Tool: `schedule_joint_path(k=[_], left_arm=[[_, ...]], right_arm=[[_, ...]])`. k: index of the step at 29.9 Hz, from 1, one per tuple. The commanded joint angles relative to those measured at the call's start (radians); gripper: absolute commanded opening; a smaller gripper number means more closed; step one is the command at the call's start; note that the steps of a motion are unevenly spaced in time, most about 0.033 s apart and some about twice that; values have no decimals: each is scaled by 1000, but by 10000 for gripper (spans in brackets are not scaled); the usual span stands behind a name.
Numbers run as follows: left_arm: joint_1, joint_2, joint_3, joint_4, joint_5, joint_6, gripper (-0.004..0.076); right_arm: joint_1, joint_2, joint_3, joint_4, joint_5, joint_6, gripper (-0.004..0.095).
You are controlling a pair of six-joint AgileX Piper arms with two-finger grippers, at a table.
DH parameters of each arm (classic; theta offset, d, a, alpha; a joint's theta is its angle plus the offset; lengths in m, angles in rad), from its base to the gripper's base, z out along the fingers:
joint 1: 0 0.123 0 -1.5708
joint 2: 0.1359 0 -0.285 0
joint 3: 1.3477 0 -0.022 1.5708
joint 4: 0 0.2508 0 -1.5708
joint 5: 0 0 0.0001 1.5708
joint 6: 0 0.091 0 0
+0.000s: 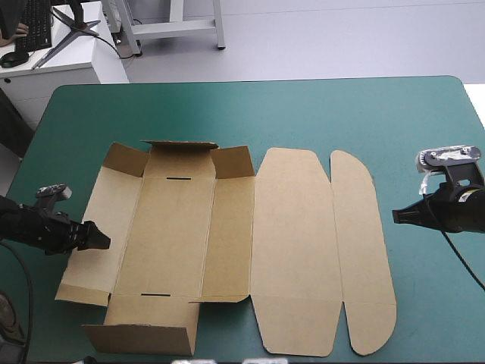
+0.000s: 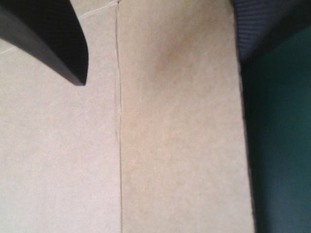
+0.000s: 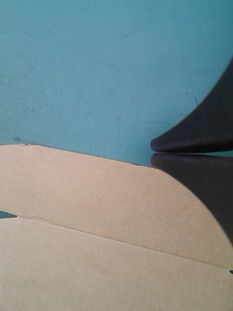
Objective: Fold the box
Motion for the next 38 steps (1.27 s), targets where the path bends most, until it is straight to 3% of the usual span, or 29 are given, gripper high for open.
schedule_joint_path(k=[1,11,18,32,35,38], left_arm=[[-23,-21,-18,-91,32,-12,535],[-30,-19,-18,-90,86,-46,526],[-30,-19,-18,-66,86,-46,426],[-110,-5,-18,-22,66,-48,421],[-110,-5,-18,-17,63,-50,389],[-110,-5,-18,-17,63,-50,297]], right_arm=[[-5,-13,-25,16,-25,-8,-15],[-5,-13,-25,54,-25,-35,-15],[-5,-13,-25,54,-25,-35,-15],[-5,-13,-25,50,-18,-35,-15],[-5,-13,-25,50,-15,-35,-15],[-5,-13,-25,50,-12,-35,-15]])
